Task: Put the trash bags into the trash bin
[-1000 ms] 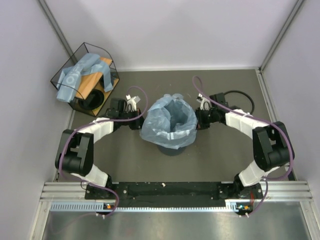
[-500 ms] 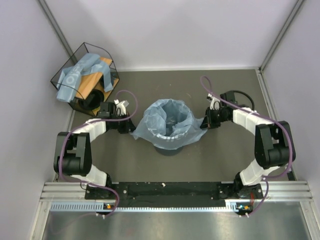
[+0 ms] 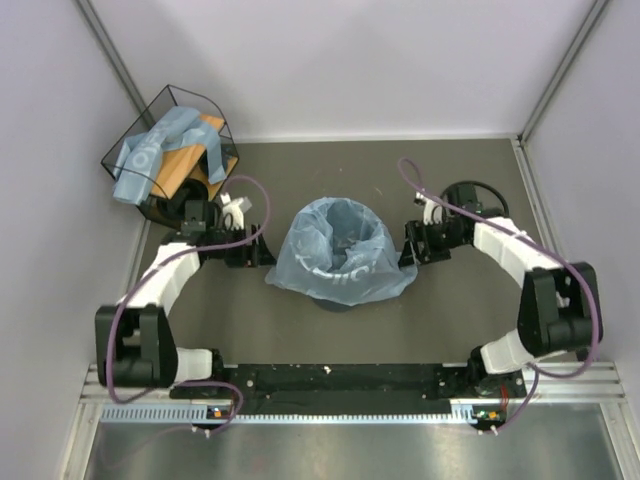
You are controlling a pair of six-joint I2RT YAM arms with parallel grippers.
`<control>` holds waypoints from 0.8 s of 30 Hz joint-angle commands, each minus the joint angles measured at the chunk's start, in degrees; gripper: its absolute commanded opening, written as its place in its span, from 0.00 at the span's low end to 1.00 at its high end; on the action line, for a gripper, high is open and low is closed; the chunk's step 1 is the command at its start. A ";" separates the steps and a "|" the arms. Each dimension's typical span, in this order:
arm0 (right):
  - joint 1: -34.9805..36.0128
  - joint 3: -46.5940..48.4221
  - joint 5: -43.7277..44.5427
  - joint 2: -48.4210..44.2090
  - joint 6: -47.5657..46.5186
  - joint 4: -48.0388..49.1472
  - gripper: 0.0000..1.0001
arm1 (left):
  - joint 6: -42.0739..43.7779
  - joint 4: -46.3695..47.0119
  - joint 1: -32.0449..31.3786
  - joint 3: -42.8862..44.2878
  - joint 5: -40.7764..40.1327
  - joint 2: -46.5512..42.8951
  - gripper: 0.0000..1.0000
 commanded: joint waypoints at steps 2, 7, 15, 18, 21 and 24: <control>-1.23 6.16 -0.44 -12.12 -2.66 -2.10 0.84 | 3.46 -1.04 0.66 9.51 -0.14 -11.67 0.86; -2.72 9.59 2.38 -20.65 -6.08 -3.78 0.90 | 9.07 -1.57 4.79 14.26 -3.76 -17.20 0.93; -3.25 14.77 -10.68 -30.32 -14.08 -4.03 0.99 | 30.82 -4.96 4.88 20.85 4.91 -26.36 0.99; -1.69 15.04 -17.56 -31.12 -22.77 -9.74 0.99 | 45.84 -23.76 4.80 23.85 17.83 -23.99 0.99; 1.13 13.03 -16.96 -31.20 -26.37 -12.47 0.99 | 46.11 -23.74 4.62 19.30 25.85 -24.85 0.99; 4.91 9.35 -16.43 -32.08 -31.11 -12.48 0.99 | 43.10 -16.96 3.31 14.55 27.97 -25.21 0.98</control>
